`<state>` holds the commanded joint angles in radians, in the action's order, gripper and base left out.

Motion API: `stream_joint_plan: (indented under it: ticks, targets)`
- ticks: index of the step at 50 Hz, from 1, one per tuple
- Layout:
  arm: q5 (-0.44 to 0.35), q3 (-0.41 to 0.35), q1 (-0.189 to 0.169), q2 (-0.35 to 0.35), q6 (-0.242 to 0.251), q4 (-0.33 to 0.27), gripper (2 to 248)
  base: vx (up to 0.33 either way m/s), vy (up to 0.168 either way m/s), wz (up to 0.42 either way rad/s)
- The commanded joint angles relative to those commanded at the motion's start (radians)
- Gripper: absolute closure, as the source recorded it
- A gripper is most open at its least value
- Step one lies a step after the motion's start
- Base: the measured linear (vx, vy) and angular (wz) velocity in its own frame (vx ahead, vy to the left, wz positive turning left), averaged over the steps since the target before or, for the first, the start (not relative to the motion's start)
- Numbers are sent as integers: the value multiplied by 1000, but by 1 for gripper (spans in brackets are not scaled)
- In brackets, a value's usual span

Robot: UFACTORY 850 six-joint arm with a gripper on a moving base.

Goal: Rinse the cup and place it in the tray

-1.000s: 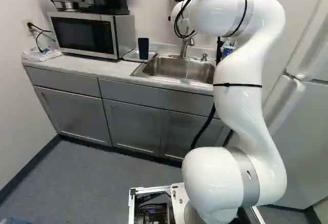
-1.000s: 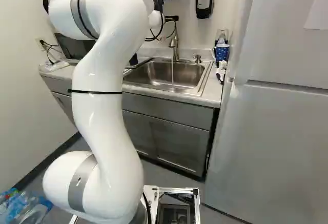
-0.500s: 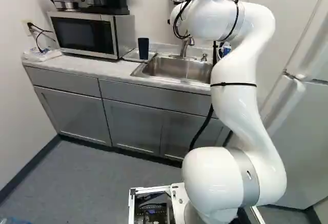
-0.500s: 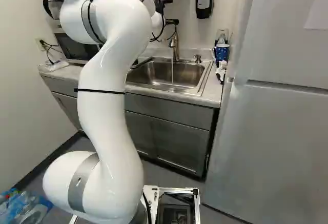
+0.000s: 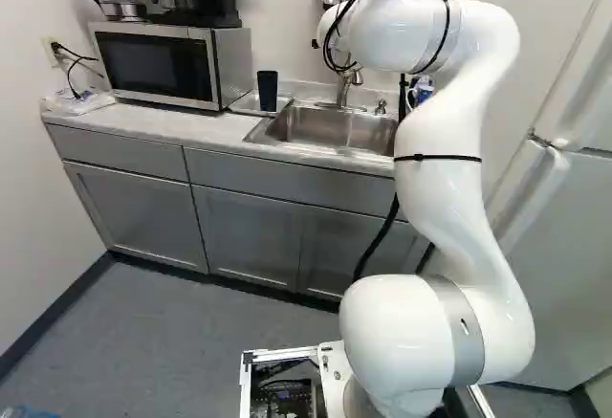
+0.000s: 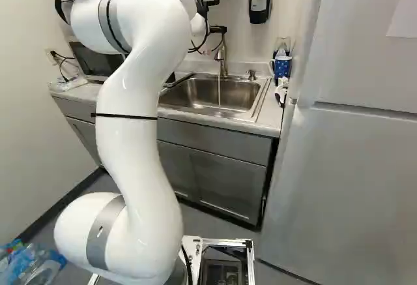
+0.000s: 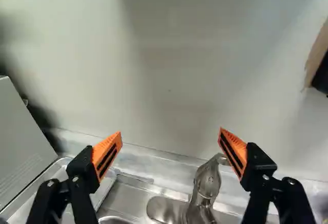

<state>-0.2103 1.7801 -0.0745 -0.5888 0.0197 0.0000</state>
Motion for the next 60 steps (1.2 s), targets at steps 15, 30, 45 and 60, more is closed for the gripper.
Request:
stream_joint_plan:
  ticks: [15, 30, 45, 60]
  targets:
    - [29, -55, 5, 44, 0, 0, 3, 0, 0, 0]
    - [43, -112, 7, 89, 0, 0, 3, 0, 0, 0]
    - [43, -168, 7, 134, 0, 0, 3, 0, 0, 0]
    - [43, -213, 6, 172, 0, 0, 3, 0, 0, 0]
